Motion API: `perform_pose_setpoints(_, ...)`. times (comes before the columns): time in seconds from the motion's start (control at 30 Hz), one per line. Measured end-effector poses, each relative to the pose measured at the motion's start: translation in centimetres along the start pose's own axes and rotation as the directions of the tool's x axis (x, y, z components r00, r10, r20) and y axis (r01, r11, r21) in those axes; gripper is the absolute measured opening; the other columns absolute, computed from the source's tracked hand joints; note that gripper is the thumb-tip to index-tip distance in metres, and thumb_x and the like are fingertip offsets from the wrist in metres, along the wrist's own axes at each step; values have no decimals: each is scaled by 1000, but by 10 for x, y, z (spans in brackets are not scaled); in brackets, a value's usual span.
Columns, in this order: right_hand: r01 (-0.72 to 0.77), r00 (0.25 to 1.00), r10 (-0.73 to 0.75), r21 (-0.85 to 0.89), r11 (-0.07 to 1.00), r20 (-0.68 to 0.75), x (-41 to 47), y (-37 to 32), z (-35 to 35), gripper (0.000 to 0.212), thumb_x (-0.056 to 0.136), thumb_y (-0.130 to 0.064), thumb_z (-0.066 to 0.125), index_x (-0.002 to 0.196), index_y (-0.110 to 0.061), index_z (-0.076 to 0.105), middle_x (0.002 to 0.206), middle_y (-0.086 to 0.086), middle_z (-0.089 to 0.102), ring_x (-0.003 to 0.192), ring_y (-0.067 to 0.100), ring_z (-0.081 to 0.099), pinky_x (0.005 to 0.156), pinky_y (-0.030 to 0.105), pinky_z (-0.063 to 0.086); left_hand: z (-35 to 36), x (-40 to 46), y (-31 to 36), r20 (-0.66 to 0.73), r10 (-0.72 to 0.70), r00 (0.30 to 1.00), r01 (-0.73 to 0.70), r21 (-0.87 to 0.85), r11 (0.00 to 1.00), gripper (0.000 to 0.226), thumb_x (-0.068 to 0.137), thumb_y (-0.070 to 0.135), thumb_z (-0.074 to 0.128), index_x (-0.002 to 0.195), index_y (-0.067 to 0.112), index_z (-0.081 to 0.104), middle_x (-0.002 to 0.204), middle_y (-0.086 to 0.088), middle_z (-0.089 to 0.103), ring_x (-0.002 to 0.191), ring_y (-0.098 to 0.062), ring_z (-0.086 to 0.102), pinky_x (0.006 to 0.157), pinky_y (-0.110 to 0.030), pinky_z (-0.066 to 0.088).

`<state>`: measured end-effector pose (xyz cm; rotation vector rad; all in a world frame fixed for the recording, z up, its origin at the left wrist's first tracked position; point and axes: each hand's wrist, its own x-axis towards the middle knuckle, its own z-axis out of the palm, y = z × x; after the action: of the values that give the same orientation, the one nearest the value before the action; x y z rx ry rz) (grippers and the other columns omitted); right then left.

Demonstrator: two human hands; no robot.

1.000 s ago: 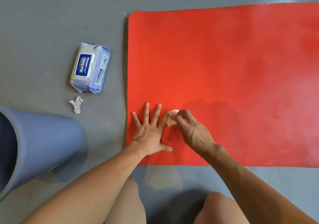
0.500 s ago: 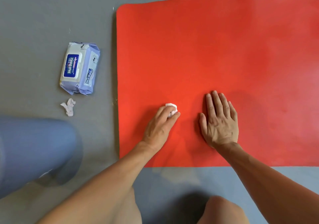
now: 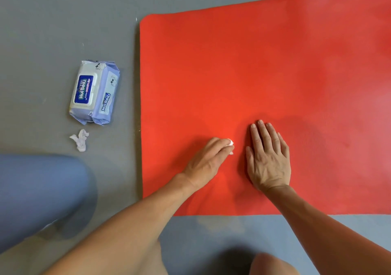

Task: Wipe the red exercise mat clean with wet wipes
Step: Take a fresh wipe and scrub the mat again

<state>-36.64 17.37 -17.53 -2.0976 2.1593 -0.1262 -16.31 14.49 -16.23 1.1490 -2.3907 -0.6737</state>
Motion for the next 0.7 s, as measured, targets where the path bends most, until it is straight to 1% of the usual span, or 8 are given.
perform_pose_setpoints(0.07,-5,1000,5,19,1000,-10,2,2,0,61,104,-37,37,160,-17,32,168,3,28,156,21,20,125,42,21,-18,3,-18,-20,-19,1000,20,41,999,28,105,11,51,119,2,72,115,-9,67,102,-23,61,94,-30,52)
perform_pose_setpoints(0.17,25,1000,-25,73,997,2,13,4,-1,59,102,-33,37,159,-17,35,167,4,30,155,23,23,119,45,32,-40,12,-45,-218,-290,932,312,73,947,29,100,19,52,112,4,75,102,-9,66,96,-21,60,87,-37,52)
perform_pose_setpoints(0.23,35,999,-35,65,997,12,24,5,-2,60,102,-31,36,160,-17,31,168,4,26,157,22,19,118,43,32,-31,24,-44,-285,-367,886,400,65,914,29,96,14,52,107,2,75,101,-12,67,94,-27,63,85,-41,53)
perform_pose_setpoints(0.4,47,999,-46,56,997,-11,26,8,1,59,103,-28,38,160,-16,32,169,2,25,157,20,19,114,41,30,13,38,19,-193,-210,959,218,24,976,16,93,-6,64,104,1,73,103,-11,67,95,-29,64,91,-36,53)
perform_pose_setpoints(0.5,54,998,-53,65,996,-25,27,10,1,57,103,-27,39,159,-17,34,168,2,27,156,20,21,113,42,31,0,31,6,-78,-88,993,91,38,995,18,97,-6,59,107,0,73,105,-10,68,96,-28,65,91,-36,55)
perform_pose_setpoints(0.57,47,999,-45,70,996,-22,28,9,1,57,103,-27,40,159,-17,35,168,2,28,156,20,22,113,42,32,-22,30,-25,-117,-161,980,171,84,982,22,97,1,55,109,0,74,104,-12,68,95,-31,65,87,-41,56)
perform_pose_setpoints(0.63,45,998,-43,61,997,-35,27,7,1,57,102,-27,40,159,-16,36,167,3,29,156,21,23,112,42,32,-45,27,-59,-264,-300,917,349,162,923,26,93,4,53,108,1,74,103,-14,68,95,-34,64,85,-45,54)
perform_pose_setpoints(0.7,50,998,-47,64,997,-42,28,6,2,57,102,-27,40,158,-16,36,167,3,30,156,21,23,112,42,31,-46,29,-64,-373,-372,850,453,159,877,26,92,3,52,107,1,75,103,-15,69,97,-33,63,86,-44,52)
